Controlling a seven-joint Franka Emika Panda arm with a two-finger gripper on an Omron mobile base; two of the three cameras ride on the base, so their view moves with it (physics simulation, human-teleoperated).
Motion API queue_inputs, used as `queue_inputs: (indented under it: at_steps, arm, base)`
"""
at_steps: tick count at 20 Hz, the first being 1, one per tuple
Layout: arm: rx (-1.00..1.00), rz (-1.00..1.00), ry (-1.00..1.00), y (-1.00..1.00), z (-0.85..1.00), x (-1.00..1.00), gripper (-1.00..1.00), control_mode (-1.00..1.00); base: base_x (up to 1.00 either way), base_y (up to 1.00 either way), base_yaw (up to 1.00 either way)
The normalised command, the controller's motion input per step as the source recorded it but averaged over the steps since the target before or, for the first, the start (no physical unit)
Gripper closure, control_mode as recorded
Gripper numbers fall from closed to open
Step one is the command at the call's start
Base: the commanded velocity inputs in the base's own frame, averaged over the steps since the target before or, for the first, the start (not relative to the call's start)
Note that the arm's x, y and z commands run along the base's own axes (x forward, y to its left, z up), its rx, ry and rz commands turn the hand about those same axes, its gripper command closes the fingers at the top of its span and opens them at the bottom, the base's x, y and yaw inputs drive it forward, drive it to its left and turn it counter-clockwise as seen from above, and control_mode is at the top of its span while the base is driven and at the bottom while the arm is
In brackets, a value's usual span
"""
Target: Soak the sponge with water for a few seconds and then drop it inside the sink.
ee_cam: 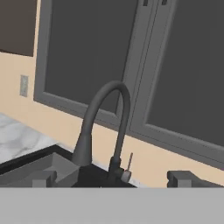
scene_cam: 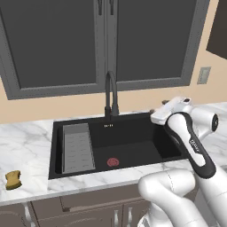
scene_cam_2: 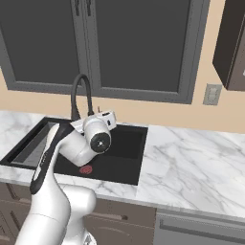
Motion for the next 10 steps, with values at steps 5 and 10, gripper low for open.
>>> queue_inputs:
  at_steps: [5,10]
  arm:
    - [-0.01,0.0,-0.01,0.0,-0.03,0.09,-1.0,-1.0]
    - [0.01,0.0,0.08,0.04,-0.06,0.0,-1.0,-1.0]
  base:
    - [0.0,0.0,0.0]
    - [0.0,0.0,0.0]
